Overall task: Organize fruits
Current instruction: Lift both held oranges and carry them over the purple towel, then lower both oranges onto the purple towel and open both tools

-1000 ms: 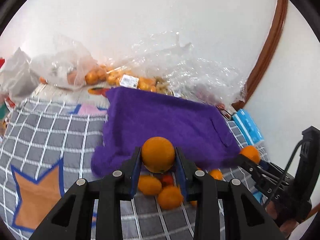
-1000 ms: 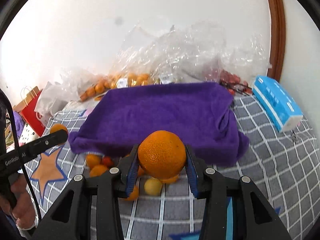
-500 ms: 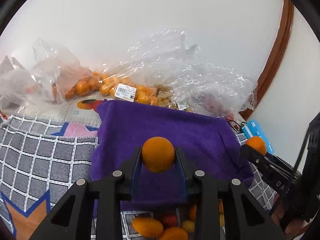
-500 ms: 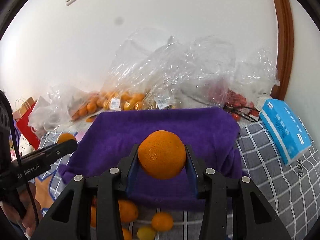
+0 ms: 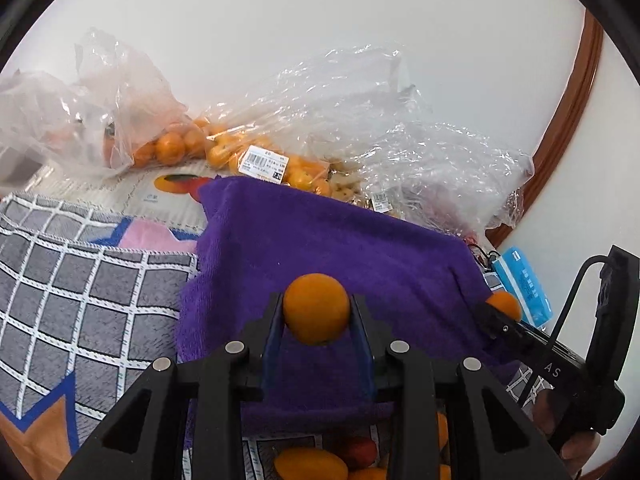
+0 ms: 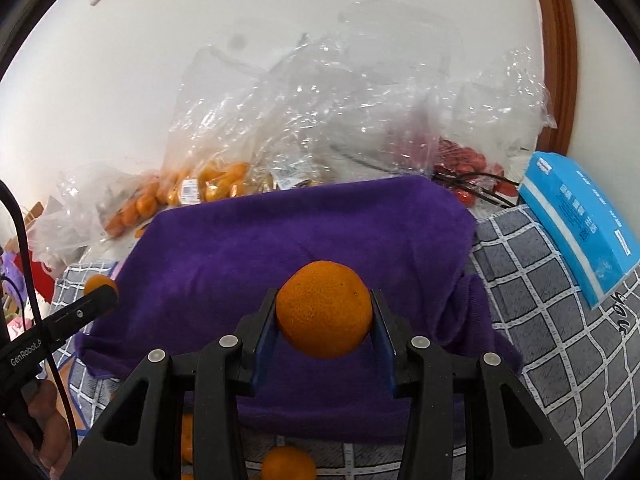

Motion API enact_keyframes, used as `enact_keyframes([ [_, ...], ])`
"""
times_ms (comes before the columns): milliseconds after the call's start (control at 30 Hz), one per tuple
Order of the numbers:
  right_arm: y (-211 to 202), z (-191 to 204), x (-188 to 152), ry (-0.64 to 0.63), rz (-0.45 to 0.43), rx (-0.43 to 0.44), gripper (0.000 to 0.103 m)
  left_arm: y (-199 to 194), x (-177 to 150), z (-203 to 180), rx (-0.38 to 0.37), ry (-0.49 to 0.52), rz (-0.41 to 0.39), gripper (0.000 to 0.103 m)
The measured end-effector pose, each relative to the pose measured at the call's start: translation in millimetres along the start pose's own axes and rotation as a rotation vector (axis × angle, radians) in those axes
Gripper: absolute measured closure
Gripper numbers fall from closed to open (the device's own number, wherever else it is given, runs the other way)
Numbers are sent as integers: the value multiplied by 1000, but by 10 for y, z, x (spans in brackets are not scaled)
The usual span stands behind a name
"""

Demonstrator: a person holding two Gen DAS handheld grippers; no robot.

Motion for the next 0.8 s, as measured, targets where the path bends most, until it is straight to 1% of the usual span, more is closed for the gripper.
enact_keyframes([
  [167,7,-65,-7,19,-10,-12,60,33,-49,-14,4,15,4,72],
  [300,30,-75,-30,22,-5,-14,60,42,-62,-26,8,37,-12,72],
  [533,151,-30,-142,6,35,-15,60,159,-129,26,41,51,9,72],
  [633,175,19,-168,-16,40,-14,60,171,-132,38,56,61,4,72],
  [700,196,39,-184,-34,45,-27,60,167,-133,36,51,60,4,72],
  [800,229,59,-208,-40,58,-25,60,163,-132,38,47,58,5,72],
])
Point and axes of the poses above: each gripper's, at about its wrist camera, not at the fingertips, and y roughly the way its jaws point, z to its left, x to its top, the point moved 10 cm from there along y, roughly the way its jaws point, and after that the axes turned 11 degrees about -y, right-handed, at the moved point
